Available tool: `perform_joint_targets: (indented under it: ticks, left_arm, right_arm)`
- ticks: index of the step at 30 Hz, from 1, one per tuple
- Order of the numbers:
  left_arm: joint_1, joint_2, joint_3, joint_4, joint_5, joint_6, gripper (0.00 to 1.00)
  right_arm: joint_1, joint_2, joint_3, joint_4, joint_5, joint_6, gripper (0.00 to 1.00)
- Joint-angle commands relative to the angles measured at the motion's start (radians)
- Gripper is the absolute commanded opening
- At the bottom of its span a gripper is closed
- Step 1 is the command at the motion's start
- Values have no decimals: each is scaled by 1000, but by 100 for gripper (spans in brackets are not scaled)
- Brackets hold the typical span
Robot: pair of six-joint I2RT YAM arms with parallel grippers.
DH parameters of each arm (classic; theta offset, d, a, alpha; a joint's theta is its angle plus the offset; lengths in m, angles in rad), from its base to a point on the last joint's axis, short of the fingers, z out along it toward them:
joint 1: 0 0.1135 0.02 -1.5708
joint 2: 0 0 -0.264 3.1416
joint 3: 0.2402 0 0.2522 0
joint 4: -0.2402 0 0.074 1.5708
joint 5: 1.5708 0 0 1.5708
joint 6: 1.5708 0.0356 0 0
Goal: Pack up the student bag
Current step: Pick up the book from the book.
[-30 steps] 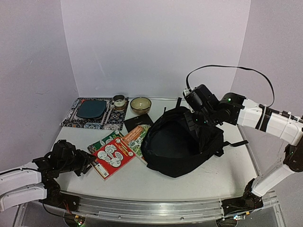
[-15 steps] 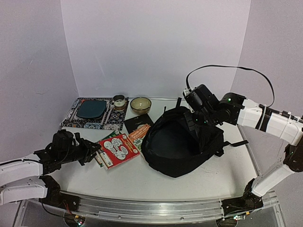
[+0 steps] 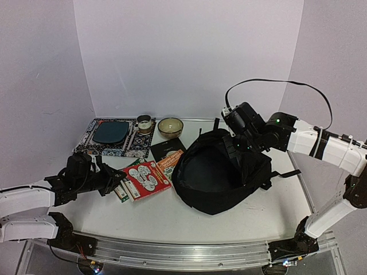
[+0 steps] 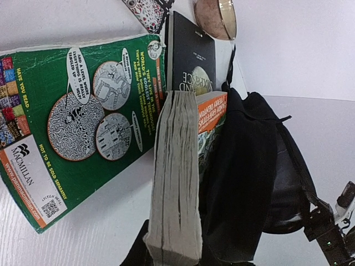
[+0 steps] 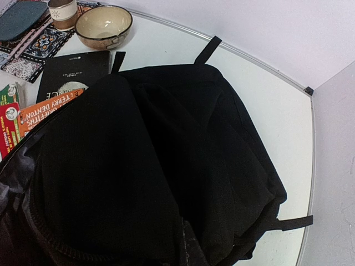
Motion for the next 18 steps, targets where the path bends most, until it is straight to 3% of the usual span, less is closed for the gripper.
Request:
perform_joint_targets:
  ticks: [1,10,18]
  left_arm:
    - [-3,-47,69,70,-5,14,0]
    - [-1,-138,231,-113,-127,78,0]
    - [-2,-136,332,-103,-101,56,0]
  right_arm:
    - [-4,-10,41,17,18,0,0]
    - [-3,-27,46,16,17,-24,0]
    - [-3,-29,52,17,10,-31,0]
